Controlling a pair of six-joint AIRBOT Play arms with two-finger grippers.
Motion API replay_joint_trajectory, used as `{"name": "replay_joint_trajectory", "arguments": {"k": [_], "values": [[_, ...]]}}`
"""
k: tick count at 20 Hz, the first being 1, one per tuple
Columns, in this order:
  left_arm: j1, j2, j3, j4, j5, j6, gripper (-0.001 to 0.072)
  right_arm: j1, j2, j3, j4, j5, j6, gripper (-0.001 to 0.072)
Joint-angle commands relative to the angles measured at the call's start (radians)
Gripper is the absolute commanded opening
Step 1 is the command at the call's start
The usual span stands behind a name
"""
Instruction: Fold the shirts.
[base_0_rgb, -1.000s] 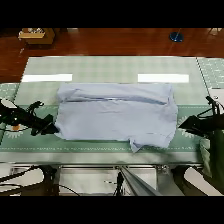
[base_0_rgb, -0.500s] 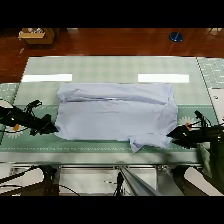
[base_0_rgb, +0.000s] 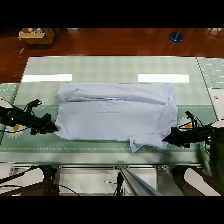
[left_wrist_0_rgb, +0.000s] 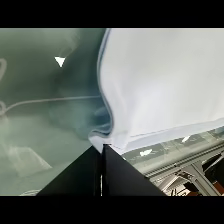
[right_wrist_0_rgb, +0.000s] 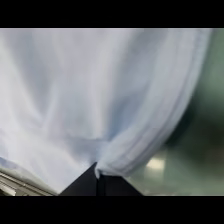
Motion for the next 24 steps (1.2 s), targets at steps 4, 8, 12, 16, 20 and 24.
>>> {"name": "replay_joint_trajectory", "arguments": {"k": [4, 8, 12, 16, 20, 24], "values": [[0.001, 0.061, 0.108, -0.229, -0.072, 0.084, 0.0023, 0.013, 0.192, 0.174, 0.033, 0.12, -0.003, 0.003], [0.001, 0.105, 0.183, -0.452, -0.056, 0.112, 0.0024, 0.014, 0.248, 0.36, 0.098, -0.021, 0.052, 0.0029], [-0.001, 0.105, 0.249, -0.462, 0.068, 0.111, 0.0023, 0.014, 0.155, 0.449, 0.242, -0.207, 0.054, 0.0028], [-0.038, 0.089, 0.25, -0.474, 0.272, 0.112, 0.0024, 0.014, -0.01, 0.452, 0.377, -0.328, -0.003, 0.0028], [-0.107, 0.02, 0.251, -0.475, 0.362, 0.112, 0.0024, 0.108, -0.154, 0.489, 0.441, -0.478, -0.034, 0.0028], [-0.13, -0.047, 0.251, -0.475, 0.446, 0.112, 0.0024, 0.234, -0.288, 0.596, 0.428, -0.7, -0.031, 0.0028]]}}
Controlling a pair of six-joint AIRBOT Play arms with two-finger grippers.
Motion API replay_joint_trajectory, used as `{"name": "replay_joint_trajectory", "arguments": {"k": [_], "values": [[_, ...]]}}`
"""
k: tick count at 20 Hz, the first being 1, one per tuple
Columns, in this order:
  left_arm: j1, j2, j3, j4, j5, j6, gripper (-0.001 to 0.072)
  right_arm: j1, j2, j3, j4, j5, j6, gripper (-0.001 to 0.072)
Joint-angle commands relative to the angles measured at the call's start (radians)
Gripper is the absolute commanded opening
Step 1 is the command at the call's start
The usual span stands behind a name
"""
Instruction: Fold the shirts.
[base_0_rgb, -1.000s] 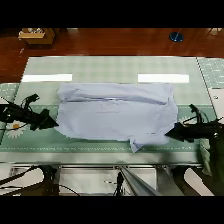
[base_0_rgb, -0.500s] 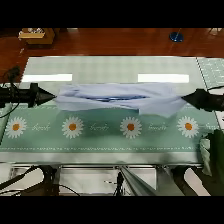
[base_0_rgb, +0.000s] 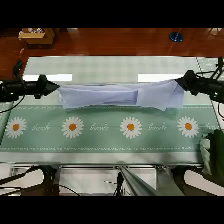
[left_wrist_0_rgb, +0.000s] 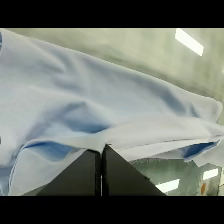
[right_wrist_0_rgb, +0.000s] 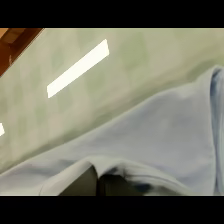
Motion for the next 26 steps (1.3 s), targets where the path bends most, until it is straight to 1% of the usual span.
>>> {"name": "replay_joint_trajectory", "arguments": {"k": [1, 3, 5, 8, 10, 11, 12, 13, 14, 15, 16, 17, 18, 19, 20, 22, 23, 24, 26], "values": [[-0.014, -0.045, 0.002, -0.002, 0.13, 0.0, 0.0024, 0.077, -0.116, 0.085, 0.008, -0.205, -0.001, 0.0028], [-0.013, -0.049, 0.002, -0.002, 0.231, 0.0, 0.0024, 0.077, -0.164, 0.117, -0.02, -0.21, 0.032, 0.0028], [-0.013, -0.069, 0.013, -0.002, 0.269, 0.001, 0.0025, 0.082, -0.203, 0.119, -0.065, -0.193, 0.039, 0.0029], [-0.019, -0.129, 0.018, -0.002, 0.237, 0.005, 0.0025, 0.106, -0.265, 0.119, -0.152, -0.128, 0.039, 0.0029], [-0.018, -0.163, 0.018, -0.003, 0.201, 0.008, 0.0035, 0.124, -0.284, 0.119, -0.199, -0.128, 0.039, 0.003], [-0.012, -0.167, 0.018, -0.002, 0.199, 0.008, 0.0119, 0.127, -0.283, 0.119, -0.204, -0.139, 0.038, 0.0035], [-0.001, -0.166, 0.021, -0.002, 0.198, 0.008, 0.0236, 0.117, -0.277, 0.121, -0.203, -0.146, 0.038, 0.0121], [0.016, -0.163, 0.03, -0.002, 0.19, 0.007, 0.0336, 0.102, -0.266, 0.126, -0.205, -0.146, 0.037, 0.0225], [0.041, -0.159, 0.047, -0.002, 0.171, 0.008, 0.0417, 0.08, -0.246, 0.13, -0.21, -0.14, 0.032, 0.0301], [0.075, -0.156, 0.074, -0.001, 0.134, 0.008, 0.0423, 0.048, -0.219, 0.136, -0.224, -0.127, 0.027, 0.0389], [0.111, -0.153, 0.105, 0.002, 0.092, 0.01, 0.0466, 0.01, -0.186, 0.14, -0.252, -0.109, 0.027, 0.0466], [0.15, -0.152, 0.141, 0.002, 0.042, 0.017, 0.0475, -0.03, -0.154, 0.141, -0.286, -0.086, 0.03, 0.0488], [0.185, -0.152, 0.175, 0.002, -0.012, 0.016, 0.0475, -0.074, -0.125, 0.141, -0.334, -0.052, 0.048, 0.0494], [0.209, -0.152, 0.201, 0.002, -0.056, 0.016, 0.0475, -0.113, -0.109, 0.141, -0.383, -0.003, 0.073, 0.0515], [0.226, -0.152, 0.219, 0.002, -0.094, 0.016, 0.0475, -0.151, -0.106, 0.141, -0.424, 0.061, 0.098, 0.0586], [0.232, -0.152, 0.225, 0.002, -0.135, 0.016, 0.0475, -0.211, -0.131, 0.141, -0.469, 0.219, 0.105, 0.0599], [0.223, -0.152, 0.225, 0.005, -0.144, 0.016, 0.0475, -0.23, -0.151, 0.141, -0.469, 0.273, 0.105, 0.0601], [0.21, -0.152, 0.225, 0.014, -0.145, 0.016, 0.0476, -0.243, -0.176, 0.141, -0.457, 0.312, 0.105, 0.0603], [0.178, -0.152, 0.225, 0.033, -0.147, 0.017, 0.0476, -0.24, -0.219, 0.14, -0.396, 0.333, 0.091, 0.0603]]}}
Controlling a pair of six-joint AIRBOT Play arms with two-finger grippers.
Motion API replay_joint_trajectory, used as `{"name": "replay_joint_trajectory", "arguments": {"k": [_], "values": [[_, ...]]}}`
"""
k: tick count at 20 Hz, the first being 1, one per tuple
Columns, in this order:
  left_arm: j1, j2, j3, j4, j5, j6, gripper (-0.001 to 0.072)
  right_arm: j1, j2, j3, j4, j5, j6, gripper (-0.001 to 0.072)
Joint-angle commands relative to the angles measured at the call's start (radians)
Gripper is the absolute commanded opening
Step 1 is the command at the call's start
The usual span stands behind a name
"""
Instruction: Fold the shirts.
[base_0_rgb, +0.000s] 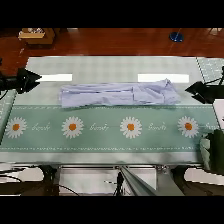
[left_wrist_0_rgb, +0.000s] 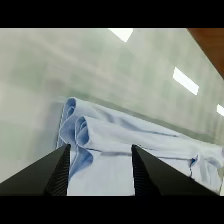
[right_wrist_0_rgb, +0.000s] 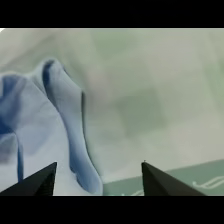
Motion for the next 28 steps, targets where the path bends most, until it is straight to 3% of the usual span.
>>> {"name": "replay_joint_trajectory", "arguments": {"k": [1, 3, 7, 9, 11, 12, 14, 16, 21, 28], "values": [[-0.034, 0.0, 0.01, 0.029, -0.036, 0.005, 0.0476, -0.026, -0.064, 0.001, 0.087, 0.117, -0.015, 0.0603], [-0.063, 0.0, 0.01, 0.043, -0.032, 0.022, 0.0476, -0.01, -0.109, 0.001, 0.171, 0.11, -0.024, 0.0603], [-0.098, 0.0, 0.01, 0.043, -0.021, 0.022, 0.0476, 0.103, -0.21, 0.001, 0.185, 0.087, -0.013, 0.0601], [-0.103, 0.0, 0.01, 0.042, -0.022, 0.021, 0.0476, 0.166, -0.245, 0.001, 0.235, 0.04, -0.015, 0.0549], [-0.103, 0.0, 0.011, 0.041, -0.027, 0.021, 0.0474, 0.191, -0.235, 0.008, 0.305, 0.008, -0.058, 0.0105], [-0.103, 0.001, 0.011, 0.037, -0.032, 0.021, 0.0454, 0.192, -0.217, 0.019, 0.328, 0.025, -0.072, 0.003], [-0.105, 0.001, 0.011, 0.013, -0.053, 0.017, 0.0302, 0.178, -0.151, 0.048, 0.312, 0.078, -0.085, 0.003], [-0.116, 0.001, 0.011, -0.042, -0.096, 0.018, 0.0024, 0.167, -0.054, 0.055, 0.282, 0.126, -0.083, 0.003], [-0.244, 0.0, 0.011, -0.167, -0.132, -0.013, 0.0024, 0.169, 0.18, 0.055, 0.126, 0.245, -0.014, 0.003], [-0.664, -0.005, 0.011, -0.176, 0.023, -0.054, 0.0025, 0.169, 0.436, 0.055, 0.002, 0.401, 0.064, 0.003]]}}
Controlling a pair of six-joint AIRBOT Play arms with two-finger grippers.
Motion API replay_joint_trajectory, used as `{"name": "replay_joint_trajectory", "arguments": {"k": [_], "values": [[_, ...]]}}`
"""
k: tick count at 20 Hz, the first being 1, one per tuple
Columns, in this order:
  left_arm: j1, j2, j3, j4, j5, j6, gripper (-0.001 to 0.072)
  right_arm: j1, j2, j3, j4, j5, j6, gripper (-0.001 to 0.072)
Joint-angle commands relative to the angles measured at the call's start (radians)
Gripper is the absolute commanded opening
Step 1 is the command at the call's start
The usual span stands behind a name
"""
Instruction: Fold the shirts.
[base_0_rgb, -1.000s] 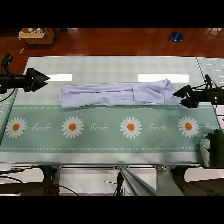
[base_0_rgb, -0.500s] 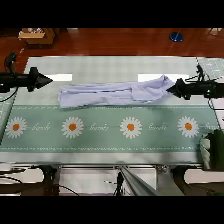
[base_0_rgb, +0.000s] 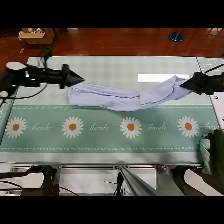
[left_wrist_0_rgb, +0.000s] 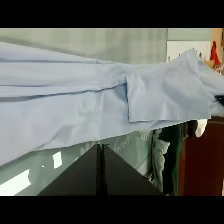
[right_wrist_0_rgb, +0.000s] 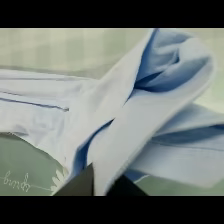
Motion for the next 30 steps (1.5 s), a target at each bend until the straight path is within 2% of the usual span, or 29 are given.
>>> {"name": "replay_joint_trajectory", "arguments": {"k": [1, 4, 7, 12, 17, 20, 22, 25, 28, 30], "values": [[-0.212, -0.011, 0.0, -0.009, 0.103, -0.02, 0.0025, 0.0, 0.126, 0.001, -0.06, 0.087, 0.043, 0.003], [-0.372, -0.064, 0.0, -0.014, 0.148, -0.066, 0.0025, 0.0, 0.201, 0.001, -0.059, 0.141, 0.057, 0.003], [-0.497, -0.124, 0.001, -0.064, 0.166, -0.068, 0.0025, 0.0, 0.269, 0.001, -0.058, 0.186, 0.087, 0.003], [-0.622, -0.183, 0.001, -0.16, 0.212, -0.05, 0.0025, 0.0, 0.378, 0.001, -0.058, 0.281, 0.105, 0.003], [-0.721, -0.247, 0.001, -0.181, 0.218, -0.069, 0.0024, 0.0, 0.462, 0.001, -0.054, 0.288, 0.132, 0.003], [-0.806, -0.293, 0.001, -0.304, 0.218, -0.064, 0.0025, 0.0, 0.492, 0.001, -0.054, 0.289, 0.138, 0.003], [-0.851, -0.305, 0.001, -0.405, 0.229, -0.013, 0.0024, 0.0, 0.501, 0.001, -0.053, 0.289, 0.138, 0.003], [-0.844, -0.301, 0.0, -0.439, 0.238, 0.046, 0.0023, 0.0, 0.501, 0.001, -0.008, 0.291, 0.151, 0.003], [-0.729, -0.262, 0.0, -0.435, 0.128, 0.126, 0.002, 0.0, 0.501, 0.0, 0.016, 0.291, 0.165, 0.003], [-0.615, -0.178, 0.0, -0.402, 0.119, 0.13, 0.002, 0.01, 0.501, -0.008, 0.023, 0.284, 0.164, 0.003]]}}
